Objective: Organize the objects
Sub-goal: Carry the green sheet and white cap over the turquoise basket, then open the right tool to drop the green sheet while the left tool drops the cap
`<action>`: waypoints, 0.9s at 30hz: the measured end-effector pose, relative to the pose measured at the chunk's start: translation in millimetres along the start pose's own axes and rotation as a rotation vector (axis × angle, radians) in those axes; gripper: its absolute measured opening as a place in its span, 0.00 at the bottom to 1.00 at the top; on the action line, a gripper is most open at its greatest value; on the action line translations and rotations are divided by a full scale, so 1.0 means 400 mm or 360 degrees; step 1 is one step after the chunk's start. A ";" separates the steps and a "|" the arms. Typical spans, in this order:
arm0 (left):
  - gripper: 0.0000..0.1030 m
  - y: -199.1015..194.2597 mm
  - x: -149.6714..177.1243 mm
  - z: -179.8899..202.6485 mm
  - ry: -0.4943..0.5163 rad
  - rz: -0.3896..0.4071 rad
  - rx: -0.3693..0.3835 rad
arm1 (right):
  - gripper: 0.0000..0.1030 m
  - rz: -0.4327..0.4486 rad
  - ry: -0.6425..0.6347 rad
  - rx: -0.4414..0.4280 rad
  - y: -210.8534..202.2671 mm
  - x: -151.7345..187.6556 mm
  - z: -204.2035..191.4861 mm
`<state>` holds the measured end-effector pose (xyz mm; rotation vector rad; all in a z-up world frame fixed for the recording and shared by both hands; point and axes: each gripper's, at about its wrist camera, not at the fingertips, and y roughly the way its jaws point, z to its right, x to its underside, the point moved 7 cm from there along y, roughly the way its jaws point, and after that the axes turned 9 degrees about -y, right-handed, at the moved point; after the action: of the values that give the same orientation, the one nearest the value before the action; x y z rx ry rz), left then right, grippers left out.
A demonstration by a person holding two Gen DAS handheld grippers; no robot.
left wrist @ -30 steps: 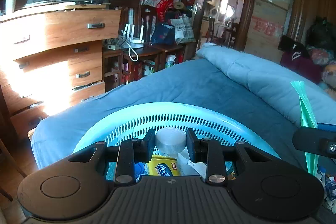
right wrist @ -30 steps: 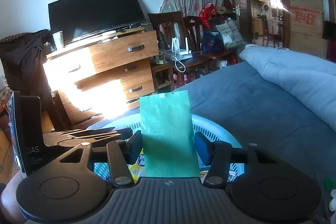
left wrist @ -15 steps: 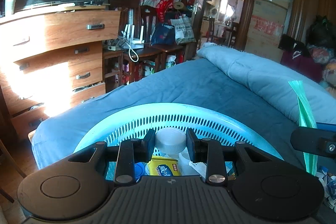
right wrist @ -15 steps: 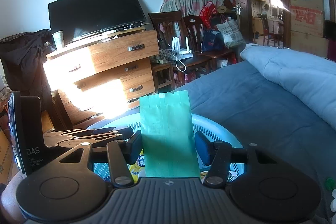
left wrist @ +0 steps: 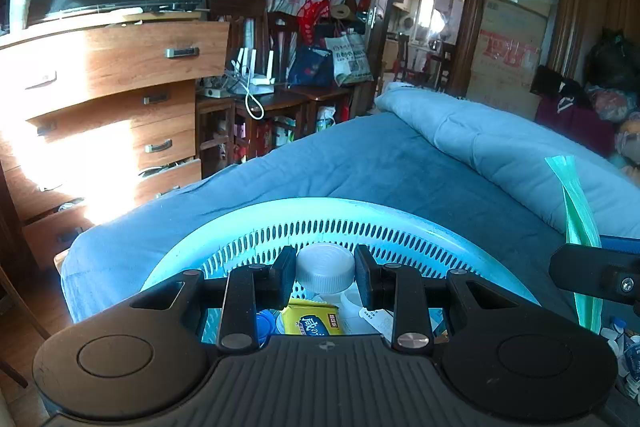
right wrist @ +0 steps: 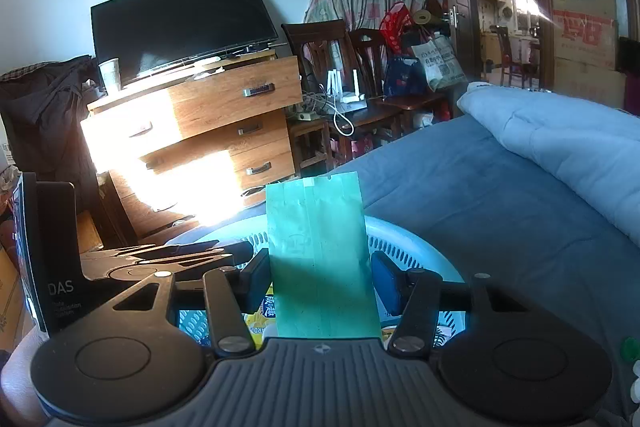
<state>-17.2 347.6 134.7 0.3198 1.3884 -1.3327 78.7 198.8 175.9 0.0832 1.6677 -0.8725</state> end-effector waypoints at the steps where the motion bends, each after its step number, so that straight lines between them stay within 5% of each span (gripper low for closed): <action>1: 0.32 0.001 -0.001 0.001 0.0000 0.0000 0.0000 | 0.55 0.0000 0.0000 -0.0001 0.003 0.002 0.003; 27: 0.32 0.007 -0.003 -0.003 0.0003 0.0001 -0.0006 | 0.55 -0.0010 0.0009 -0.0009 0.018 0.015 0.010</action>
<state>-15.3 350.1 134.0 0.3189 1.3919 -1.3299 83.6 199.1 167.0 0.0763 1.6768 -0.8730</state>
